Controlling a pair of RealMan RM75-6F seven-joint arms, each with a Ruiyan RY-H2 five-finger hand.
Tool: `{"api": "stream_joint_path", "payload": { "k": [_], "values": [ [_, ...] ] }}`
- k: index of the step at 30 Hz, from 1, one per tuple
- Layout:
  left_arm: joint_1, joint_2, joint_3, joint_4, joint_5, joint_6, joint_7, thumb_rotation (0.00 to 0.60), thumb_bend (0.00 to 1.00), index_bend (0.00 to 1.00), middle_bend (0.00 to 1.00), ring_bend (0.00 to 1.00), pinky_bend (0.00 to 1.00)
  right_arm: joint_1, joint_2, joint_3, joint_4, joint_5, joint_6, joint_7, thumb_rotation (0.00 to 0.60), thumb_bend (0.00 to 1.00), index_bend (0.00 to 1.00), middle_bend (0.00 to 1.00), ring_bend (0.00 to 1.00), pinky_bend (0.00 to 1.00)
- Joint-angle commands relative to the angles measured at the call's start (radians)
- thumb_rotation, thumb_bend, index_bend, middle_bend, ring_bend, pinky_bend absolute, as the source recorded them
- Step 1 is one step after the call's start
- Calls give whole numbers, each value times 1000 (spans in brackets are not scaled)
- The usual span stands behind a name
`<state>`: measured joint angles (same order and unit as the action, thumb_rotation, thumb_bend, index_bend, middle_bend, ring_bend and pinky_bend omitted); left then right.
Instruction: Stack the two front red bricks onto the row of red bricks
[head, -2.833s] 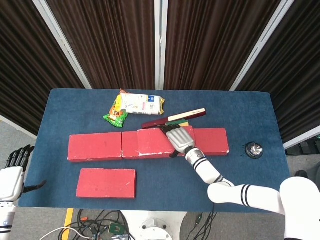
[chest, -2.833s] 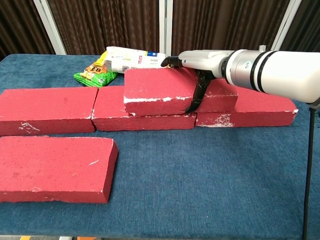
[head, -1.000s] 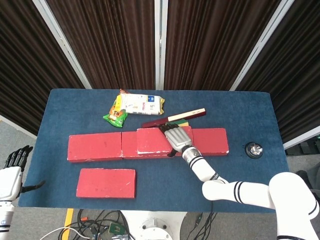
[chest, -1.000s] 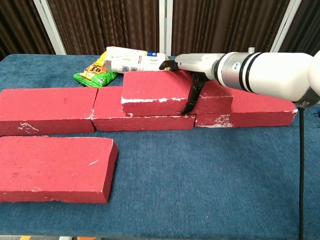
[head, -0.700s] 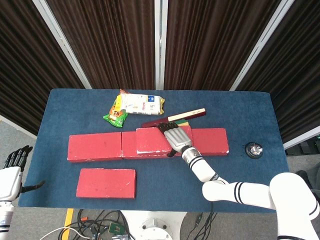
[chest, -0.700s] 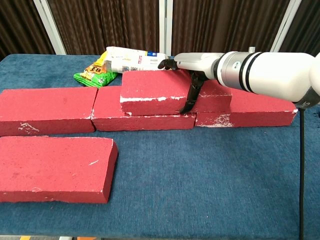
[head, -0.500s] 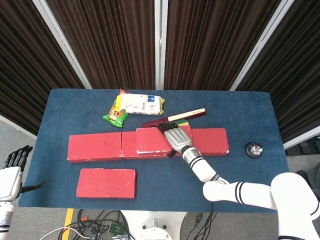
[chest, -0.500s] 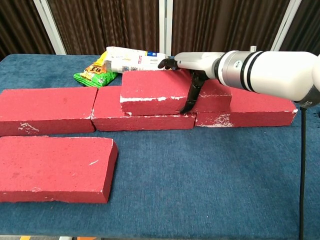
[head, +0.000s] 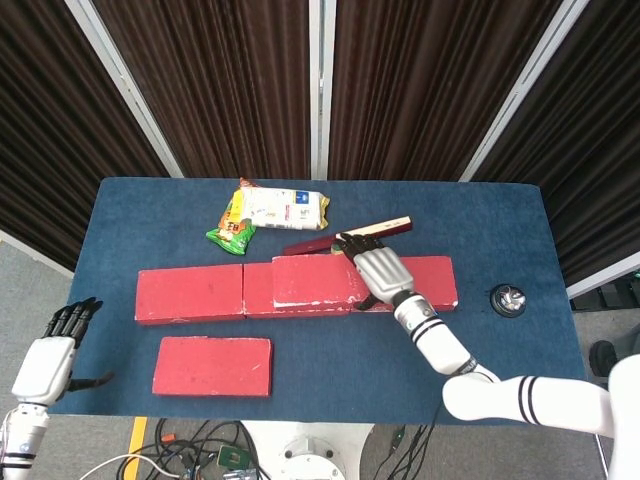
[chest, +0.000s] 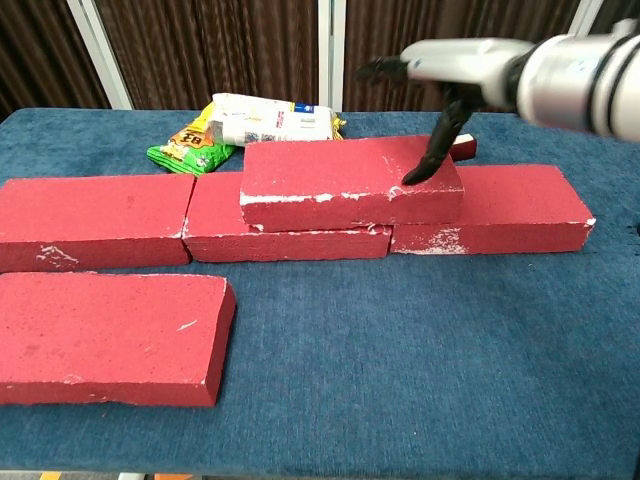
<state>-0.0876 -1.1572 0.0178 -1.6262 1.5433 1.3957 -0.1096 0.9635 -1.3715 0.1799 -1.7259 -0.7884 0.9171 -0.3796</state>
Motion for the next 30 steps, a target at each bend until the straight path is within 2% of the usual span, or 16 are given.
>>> {"api": "stream_joint_path", "payload": {
  "k": [1,4,7,12,16,24,30],
  "values": [
    [-33,9,23,-77,32,-52,45,600,0,5,0,0,0,-84,99,-3,-97,-104,87,64,600,0,0,0,0,0],
    [-68,-10,32,-131,36,-118,84,600,0,4,0,0,0,-136,155,-2,-135,-171,134,117,600,0,0,0,0,0],
    [-109,-27,39,-191,16,-204,174,600,0,3,0,0,0,-181,200,3,-148,-225,162,182,600,0,0,0,0,0],
    [-156,-72,35,-259,-34,-291,289,600,0,3,0,0,0,-234,251,-1,-139,-285,172,265,600,0,0,0,0,0],
    [-202,-122,18,-289,-113,-362,395,600,0,2,0,0,0,-265,270,-3,-117,-311,164,325,600,0,0,0,0,0],
    [-247,-193,-16,-298,-292,-392,524,600,0,1,0,0,0,-305,272,-1,-93,-360,176,376,600,0,0,0,0,0],
    [-289,-203,-12,-303,-385,-438,559,600,0,0,0,0,0,-317,270,11,-78,-374,171,397,600,0,0,0,0,0]
  ]
}}
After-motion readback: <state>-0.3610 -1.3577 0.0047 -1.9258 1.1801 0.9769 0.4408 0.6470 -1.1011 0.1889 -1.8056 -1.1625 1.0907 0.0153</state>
